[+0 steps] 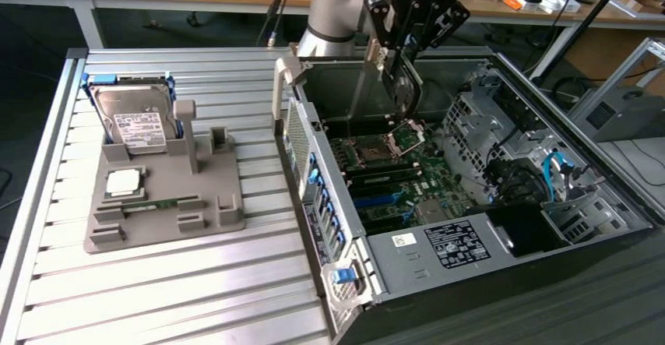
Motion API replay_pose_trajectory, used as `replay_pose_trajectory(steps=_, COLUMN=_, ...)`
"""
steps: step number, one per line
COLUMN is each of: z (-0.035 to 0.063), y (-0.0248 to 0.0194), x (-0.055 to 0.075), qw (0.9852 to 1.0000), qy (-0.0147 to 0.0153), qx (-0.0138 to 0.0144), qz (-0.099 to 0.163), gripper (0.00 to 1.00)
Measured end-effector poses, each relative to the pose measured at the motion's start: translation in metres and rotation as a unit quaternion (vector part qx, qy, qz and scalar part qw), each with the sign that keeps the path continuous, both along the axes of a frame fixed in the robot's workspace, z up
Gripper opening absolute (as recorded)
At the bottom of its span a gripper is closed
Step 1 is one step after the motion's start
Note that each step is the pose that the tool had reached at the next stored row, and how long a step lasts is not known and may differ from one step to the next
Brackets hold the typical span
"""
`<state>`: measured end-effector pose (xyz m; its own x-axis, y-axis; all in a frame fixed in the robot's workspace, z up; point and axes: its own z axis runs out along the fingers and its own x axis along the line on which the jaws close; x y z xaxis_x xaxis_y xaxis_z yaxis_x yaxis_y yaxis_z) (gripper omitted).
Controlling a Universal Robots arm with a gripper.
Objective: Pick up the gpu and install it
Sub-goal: 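Pick up the gpu and move the gpu toward the slot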
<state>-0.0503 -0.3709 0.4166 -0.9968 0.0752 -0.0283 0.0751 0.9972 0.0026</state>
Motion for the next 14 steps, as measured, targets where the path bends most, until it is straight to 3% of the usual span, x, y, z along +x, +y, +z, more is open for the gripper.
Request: replay_pose_trajectory(steps=14, z=-0.0054, y=-0.0023, x=0.0109, qw=1.0000, qy=0.0001, qx=-0.0001, qz=0.000, gripper=0.27)
